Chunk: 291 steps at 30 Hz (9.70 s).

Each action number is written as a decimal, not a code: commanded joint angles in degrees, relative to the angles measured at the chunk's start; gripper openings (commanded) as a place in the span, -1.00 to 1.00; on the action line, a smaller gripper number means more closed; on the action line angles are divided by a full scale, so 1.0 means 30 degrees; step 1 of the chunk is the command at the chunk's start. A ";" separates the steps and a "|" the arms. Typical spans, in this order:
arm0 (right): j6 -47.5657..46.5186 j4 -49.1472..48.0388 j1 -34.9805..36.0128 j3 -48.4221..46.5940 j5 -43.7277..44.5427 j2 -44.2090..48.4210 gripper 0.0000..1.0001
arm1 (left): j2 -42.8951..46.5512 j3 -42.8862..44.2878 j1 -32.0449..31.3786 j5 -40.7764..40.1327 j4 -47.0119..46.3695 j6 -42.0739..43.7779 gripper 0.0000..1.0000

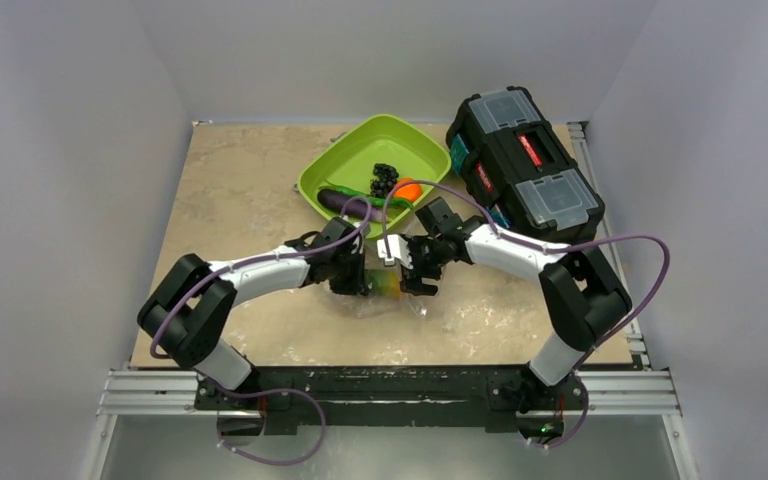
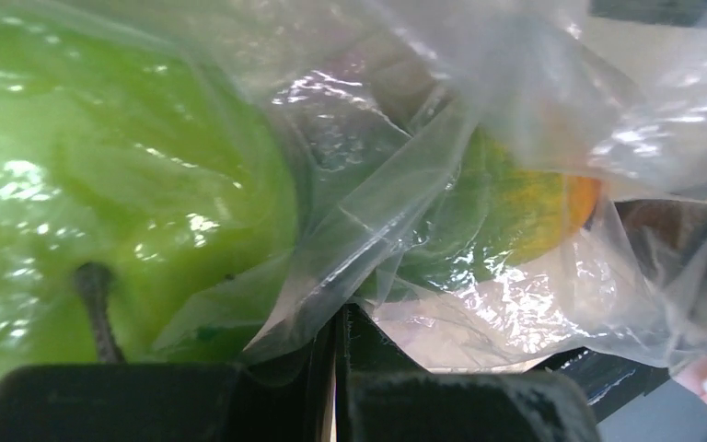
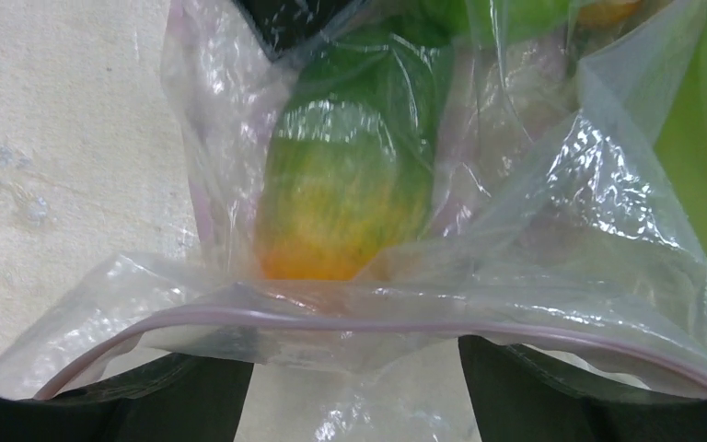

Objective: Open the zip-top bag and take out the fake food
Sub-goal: Pick up the fake fruit from the zipper food storage bag, then place the fake fruit in the bin.

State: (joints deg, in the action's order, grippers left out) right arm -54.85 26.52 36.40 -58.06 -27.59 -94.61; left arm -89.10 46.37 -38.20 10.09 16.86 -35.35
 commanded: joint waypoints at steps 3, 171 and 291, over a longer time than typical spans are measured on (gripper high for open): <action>0.2519 -0.0542 0.0197 -0.0829 -0.0715 -0.0868 0.69 | -0.0743 0.0800 -0.0660 0.1238 -0.2188 -0.0614 -1.00; 0.6682 0.0226 -0.3594 -0.0890 -0.4234 0.0313 -0.74 | 0.4076 -0.3758 -0.7122 -0.8019 -0.5659 0.7038 -1.00; 0.6630 0.1438 -0.4932 -1.2518 0.0445 -0.2856 -0.96 | 2.0756 -0.7575 -0.4773 -0.7975 0.2101 0.0563 0.96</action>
State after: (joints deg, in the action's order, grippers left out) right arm -37.34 35.00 21.02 -91.72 -29.71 -101.54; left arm -27.40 23.55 -52.86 -13.72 24.88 -32.56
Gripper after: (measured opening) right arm 0.594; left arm 0.979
